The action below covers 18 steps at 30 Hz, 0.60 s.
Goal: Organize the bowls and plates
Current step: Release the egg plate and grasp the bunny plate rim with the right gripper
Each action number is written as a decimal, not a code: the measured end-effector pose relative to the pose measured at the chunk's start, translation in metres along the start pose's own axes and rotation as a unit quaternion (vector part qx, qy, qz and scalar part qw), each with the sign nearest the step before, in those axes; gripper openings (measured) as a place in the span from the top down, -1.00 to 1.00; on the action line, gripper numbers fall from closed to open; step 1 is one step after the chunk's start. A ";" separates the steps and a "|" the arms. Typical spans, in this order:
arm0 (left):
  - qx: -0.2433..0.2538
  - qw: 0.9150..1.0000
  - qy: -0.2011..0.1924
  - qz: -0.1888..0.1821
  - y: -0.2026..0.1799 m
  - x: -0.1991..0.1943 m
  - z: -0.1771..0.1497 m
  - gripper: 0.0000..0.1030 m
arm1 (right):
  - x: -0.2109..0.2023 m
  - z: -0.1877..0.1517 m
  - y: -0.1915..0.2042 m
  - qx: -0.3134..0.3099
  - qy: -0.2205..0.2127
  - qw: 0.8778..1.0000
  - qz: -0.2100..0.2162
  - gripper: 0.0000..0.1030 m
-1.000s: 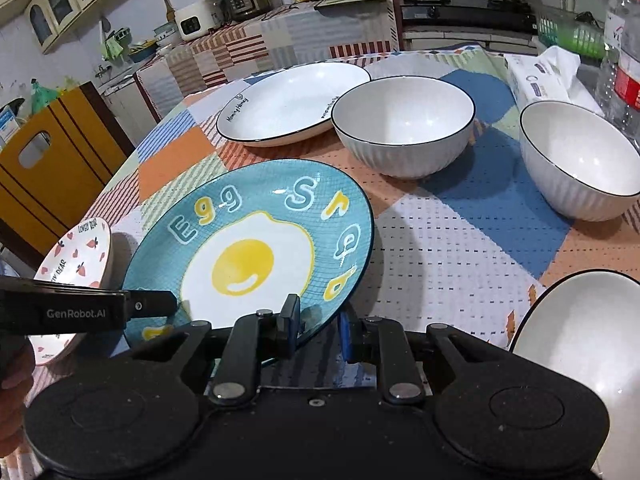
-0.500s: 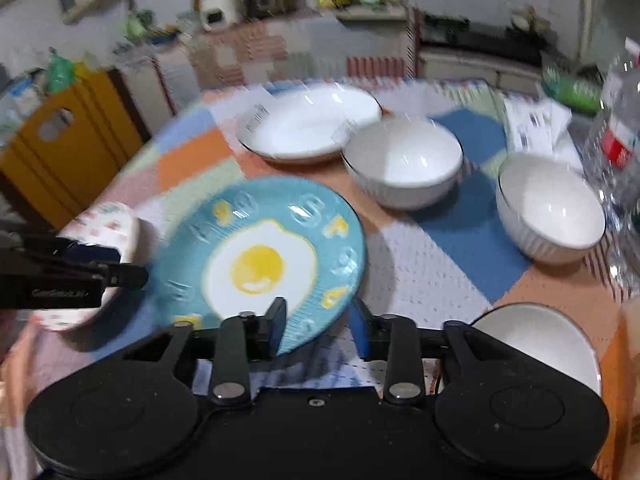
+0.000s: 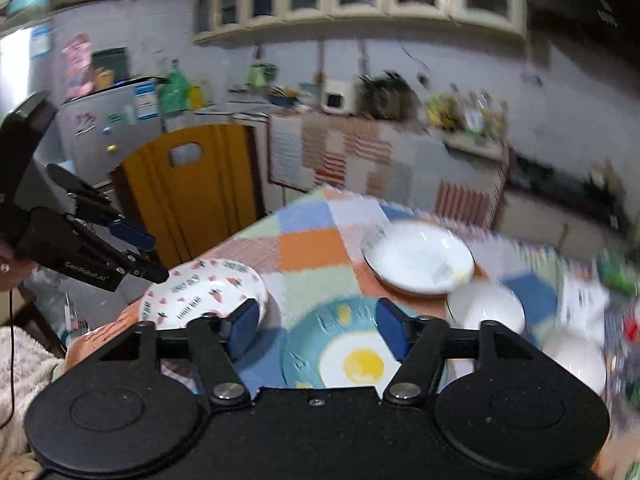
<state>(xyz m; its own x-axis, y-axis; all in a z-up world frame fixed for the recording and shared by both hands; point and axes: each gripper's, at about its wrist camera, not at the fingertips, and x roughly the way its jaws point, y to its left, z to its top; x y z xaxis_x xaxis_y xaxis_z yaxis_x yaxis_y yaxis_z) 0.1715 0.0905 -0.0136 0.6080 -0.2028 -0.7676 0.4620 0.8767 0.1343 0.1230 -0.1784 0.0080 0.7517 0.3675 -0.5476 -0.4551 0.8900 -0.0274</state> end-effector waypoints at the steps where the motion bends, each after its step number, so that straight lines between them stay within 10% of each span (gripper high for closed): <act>1: -0.002 1.000 -0.001 -0.002 0.005 -0.001 -0.004 -0.18 | 0.002 0.004 0.006 -0.011 -0.006 1.000 0.003 -0.57; 8: -0.044 0.999 -0.004 -0.010 0.045 0.012 -0.033 -0.39 | 0.042 0.002 0.039 -0.077 0.004 0.997 -0.030 -0.81; 18: -0.088 0.995 0.038 -0.011 0.082 0.068 -0.059 -0.32 | 0.117 -0.033 0.039 0.100 0.069 0.993 0.010 -0.66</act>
<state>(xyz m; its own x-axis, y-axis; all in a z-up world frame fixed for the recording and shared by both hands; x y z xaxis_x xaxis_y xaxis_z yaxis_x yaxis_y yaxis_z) 0.2119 0.1742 -0.0917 0.5462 -0.1951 -0.8146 0.3506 0.9365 0.0107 0.1774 -0.1096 -0.0851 0.6650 0.3582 -0.6553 -0.3553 0.9236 0.1443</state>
